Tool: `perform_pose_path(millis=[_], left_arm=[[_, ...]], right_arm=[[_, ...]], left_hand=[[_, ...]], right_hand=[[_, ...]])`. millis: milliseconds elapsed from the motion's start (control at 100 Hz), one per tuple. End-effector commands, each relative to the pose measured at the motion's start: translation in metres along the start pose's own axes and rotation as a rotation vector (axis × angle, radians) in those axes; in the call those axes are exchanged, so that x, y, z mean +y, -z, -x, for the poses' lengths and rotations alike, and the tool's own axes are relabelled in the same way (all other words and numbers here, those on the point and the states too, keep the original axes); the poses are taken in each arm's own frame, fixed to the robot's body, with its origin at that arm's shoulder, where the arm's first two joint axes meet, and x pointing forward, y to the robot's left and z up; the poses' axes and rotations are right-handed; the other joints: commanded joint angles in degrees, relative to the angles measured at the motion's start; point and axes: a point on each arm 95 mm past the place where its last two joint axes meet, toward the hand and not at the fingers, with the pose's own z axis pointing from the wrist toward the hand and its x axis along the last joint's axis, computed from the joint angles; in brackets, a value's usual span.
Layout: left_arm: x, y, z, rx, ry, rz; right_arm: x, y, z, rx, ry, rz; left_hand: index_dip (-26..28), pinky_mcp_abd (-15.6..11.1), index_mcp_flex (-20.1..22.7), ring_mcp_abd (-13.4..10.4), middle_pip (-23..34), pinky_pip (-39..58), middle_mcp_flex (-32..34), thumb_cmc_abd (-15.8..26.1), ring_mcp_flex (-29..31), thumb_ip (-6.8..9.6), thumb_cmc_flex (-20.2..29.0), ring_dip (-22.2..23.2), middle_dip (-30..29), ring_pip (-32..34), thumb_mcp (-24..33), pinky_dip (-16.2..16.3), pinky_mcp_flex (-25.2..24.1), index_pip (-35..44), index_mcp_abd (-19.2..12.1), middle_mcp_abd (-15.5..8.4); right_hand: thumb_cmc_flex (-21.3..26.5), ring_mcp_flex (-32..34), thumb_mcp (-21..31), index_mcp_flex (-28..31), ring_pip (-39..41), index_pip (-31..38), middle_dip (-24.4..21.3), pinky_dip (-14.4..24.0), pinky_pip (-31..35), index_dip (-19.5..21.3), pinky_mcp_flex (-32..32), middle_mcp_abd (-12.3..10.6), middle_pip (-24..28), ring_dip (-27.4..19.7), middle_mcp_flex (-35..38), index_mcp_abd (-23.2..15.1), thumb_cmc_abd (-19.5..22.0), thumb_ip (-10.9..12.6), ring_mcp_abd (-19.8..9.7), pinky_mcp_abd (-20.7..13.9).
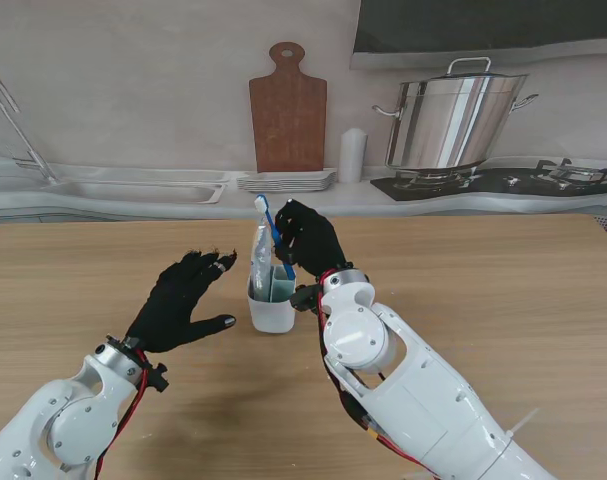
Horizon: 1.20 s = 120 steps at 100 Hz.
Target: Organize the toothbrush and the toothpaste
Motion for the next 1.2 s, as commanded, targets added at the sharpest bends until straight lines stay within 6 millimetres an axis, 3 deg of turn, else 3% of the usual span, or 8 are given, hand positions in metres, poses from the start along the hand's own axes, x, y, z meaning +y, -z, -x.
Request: perform_pose_path(millis=[0,80,120,210,270,800,960,1190], left_arm=[[0.001,-0.001,-0.004,0.012,0.002,0.002],[0.001,-0.002,-0.004,0.017,0.004,-0.009],[0.001,-0.002,-0.004,0.019,0.006,-0.014],[0.001,-0.003,-0.005,0.023,0.007,-0.027],[0.001,-0.003,-0.006,0.024,0.009,-0.030],[0.000,-0.001,-0.009,0.017,0.003,-0.015],[0.001,-0.001,-0.010,0.017,0.004,-0.013],[0.002,-0.002,-0.012,0.017,0.006,-0.011]], right_arm=[[-0.011,0.003,0.000,-0.004,-0.019,-0.021],[-0.015,0.005,0.003,-0.008,-0.026,-0.022],[-0.017,0.006,0.004,-0.010,-0.030,-0.024],[-0.020,0.007,0.008,-0.016,-0.033,-0.025],[-0.021,0.007,0.010,-0.021,-0.039,-0.024],[-0.032,0.012,0.035,-0.064,-0.038,-0.028],[-0.033,0.015,0.039,-0.066,-0.033,-0.035],[-0.036,0.020,0.049,-0.079,-0.023,-0.062]], left_hand=[[1.6,-3.0,-1.4,-1.7,-4.2,-5.6,-2.7,2.5,-1.9,1.74,0.8,-1.6,0.8,-2.7,-1.9,2.6,-1.1,-5.2,-1.8,-1.3],[-14.4,-4.1,-1.2,-2.7,-6.8,-12.3,-3.5,3.9,-1.8,1.78,0.5,-7.1,-0.8,-4.1,-2.6,5.5,-1.0,-8.0,-4.2,-2.4],[-16.3,-4.6,-1.3,-3.3,-7.5,-14.3,-3.7,4.7,-1.8,1.56,0.1,-9.6,-3.6,-5.0,-3.1,4.0,-0.5,-8.3,-4.9,-2.9],[-16.5,-5.4,-1.3,-4.2,-8.1,-17.0,-4.2,6.3,-2.0,1.26,-0.5,-14.3,-8.5,-5.7,-4.2,-1.6,0.3,-8.3,-5.7,-3.6],[-16.5,-5.6,-1.3,-4.6,-8.3,-17.4,-4.3,6.7,-2.1,1.19,-0.9,-15.0,-9.1,-5.8,-4.5,-2.5,0.3,-8.3,-6.1,-3.9],[-16.5,-4.4,-1.3,-3.6,-7.7,-18.4,-4.1,6.3,-2.0,1.15,-0.4,-14.5,-7.9,-5.5,-4.6,-6.3,0.5,-8.3,-5.8,-3.2],[-16.5,-4.2,-1.3,-3.3,-7.3,-18.2,-3.9,6.1,-2.0,1.17,-0.2,-14.1,-7.1,-5.3,-4.5,-6.4,0.4,-8.3,-5.4,-2.8],[-16.5,-4.0,-1.3,-3.2,-7.1,-18.6,-3.8,5.9,-2.1,1.20,0.1,-14.0,-5.8,-5.4,-4.4,-7.4,0.4,-8.3,-5.3,-2.6]], right_hand=[[6.2,0.1,8.6,-0.9,0.5,1.6,0.1,0.9,0.2,1.1,0.0,-2.7,6.8,-1.0,1.7,-3.2,4.7,1.5,-4.4,-1.0],[6.2,0.1,8.6,-0.9,0.5,1.6,-0.1,1.0,0.2,1.3,0.0,-2.7,7.0,-1.1,1.7,-3.2,4.7,1.5,-4.5,-1.0],[6.2,0.1,8.6,-0.9,0.5,1.5,-0.1,1.0,0.2,1.3,-0.1,-2.7,7.0,-1.1,1.7,-3.3,4.7,1.5,-4.5,-1.0],[6.1,0.1,8.6,-0.9,0.6,1.5,-0.3,1.1,0.3,1.4,-0.1,-2.7,7.1,-1.1,1.7,-3.2,4.6,1.6,-4.4,-1.0],[6.1,0.1,8.6,-0.9,0.6,1.5,-0.3,1.1,0.3,1.5,0.0,-2.7,7.2,-1.1,1.7,-3.3,4.6,1.6,-4.4,-1.0],[5.8,0.1,8.6,-1.1,0.3,1.1,-1.3,1.1,0.2,0.9,-0.5,-2.0,7.1,-1.4,1.5,-3.2,4.6,1.1,-3.8,-0.8],[5.4,0.0,8.6,-1.1,-0.4,0.9,-2.3,0.9,0.2,0.0,-0.7,-1.5,6.6,-1.6,1.4,-3.4,4.7,0.2,-3.3,-0.7],[5.2,-2.8,8.5,-2.4,-1.1,1.0,-3.9,0.7,-0.2,-1.4,-3.4,-1.2,6.8,-1.3,-1.2,-4.3,6.9,-3.1,-2.1,-0.3]])
